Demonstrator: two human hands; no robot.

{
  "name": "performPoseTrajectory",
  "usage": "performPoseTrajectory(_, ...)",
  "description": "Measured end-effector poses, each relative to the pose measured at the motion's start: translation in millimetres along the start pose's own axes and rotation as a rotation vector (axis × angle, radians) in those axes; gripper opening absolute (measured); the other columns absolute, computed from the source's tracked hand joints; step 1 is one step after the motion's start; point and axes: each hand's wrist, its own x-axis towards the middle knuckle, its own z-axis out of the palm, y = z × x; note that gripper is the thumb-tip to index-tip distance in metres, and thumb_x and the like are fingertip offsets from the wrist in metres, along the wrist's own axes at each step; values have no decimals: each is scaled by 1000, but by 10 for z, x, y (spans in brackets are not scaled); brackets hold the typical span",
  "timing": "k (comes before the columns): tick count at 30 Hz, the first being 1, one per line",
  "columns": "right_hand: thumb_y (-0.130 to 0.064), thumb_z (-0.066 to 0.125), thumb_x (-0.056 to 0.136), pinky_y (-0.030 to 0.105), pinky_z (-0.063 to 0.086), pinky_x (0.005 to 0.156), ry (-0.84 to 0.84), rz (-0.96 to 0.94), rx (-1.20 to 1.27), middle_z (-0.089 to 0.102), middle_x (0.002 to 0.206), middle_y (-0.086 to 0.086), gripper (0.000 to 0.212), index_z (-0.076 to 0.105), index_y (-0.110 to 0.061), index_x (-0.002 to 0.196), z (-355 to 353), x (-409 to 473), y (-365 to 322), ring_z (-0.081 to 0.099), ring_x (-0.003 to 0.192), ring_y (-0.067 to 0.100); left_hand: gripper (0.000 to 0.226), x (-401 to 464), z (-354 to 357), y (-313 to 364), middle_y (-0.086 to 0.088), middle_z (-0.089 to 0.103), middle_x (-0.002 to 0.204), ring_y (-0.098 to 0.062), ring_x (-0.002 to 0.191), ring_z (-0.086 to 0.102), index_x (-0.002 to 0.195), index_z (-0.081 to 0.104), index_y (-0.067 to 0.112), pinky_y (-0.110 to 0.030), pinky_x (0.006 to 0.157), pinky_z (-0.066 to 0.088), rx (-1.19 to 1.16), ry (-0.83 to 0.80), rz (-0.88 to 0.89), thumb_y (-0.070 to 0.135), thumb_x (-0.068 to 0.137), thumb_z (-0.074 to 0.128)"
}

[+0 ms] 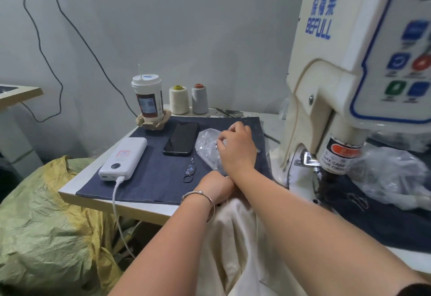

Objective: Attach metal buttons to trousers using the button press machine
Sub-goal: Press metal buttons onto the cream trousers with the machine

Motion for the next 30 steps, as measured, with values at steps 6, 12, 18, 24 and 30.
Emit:
performPoseTrajectory(6,-14,62,89,34,43,68,46,-80,312,58,95,3,10,68,-7,84,-480,-681,-67,51,94,19,35,-182,9,46,-23,58,134,-32,116,57,129,58,-3,-32,87,41,-25,19,-22,8,104,37)
performPoseTrajectory(12,-15,65,85,23,42,64,67,-172,483,57,77,-10,9,65,-17,76,-1176,-1583,275,52,72,10,20,-232,37,75,1,66,75,-12,63,54,80,69,20,-22,56,42,-130,60,-54,38,83,62)
performPoseTrajectory(18,-8,73,83,32,53,60,237,30,257,62,77,-7,8,68,-12,78,-1570,-1759,1044,59,71,12,26,-246,58,58,5,71,70,-14,62,66,82,73,18,-20,53,46,-247,120,-151,43,77,76)
performPoseTrajectory(24,-10,71,84,33,53,71,116,-5,290,65,77,-3,7,68,-8,79,-1595,-1478,1156,60,75,14,29,-252,50,51,-2,75,75,-23,70,71,87,75,17,-27,65,53,-294,108,-175,43,75,79)
performPoseTrajectory(30,-13,73,84,30,52,75,51,-48,315,67,81,-4,4,71,-11,81,-1541,-1375,1158,59,79,12,38,-224,43,9,-11,76,97,-32,95,72,95,73,19,-43,92,54,-290,72,-182,50,73,79)
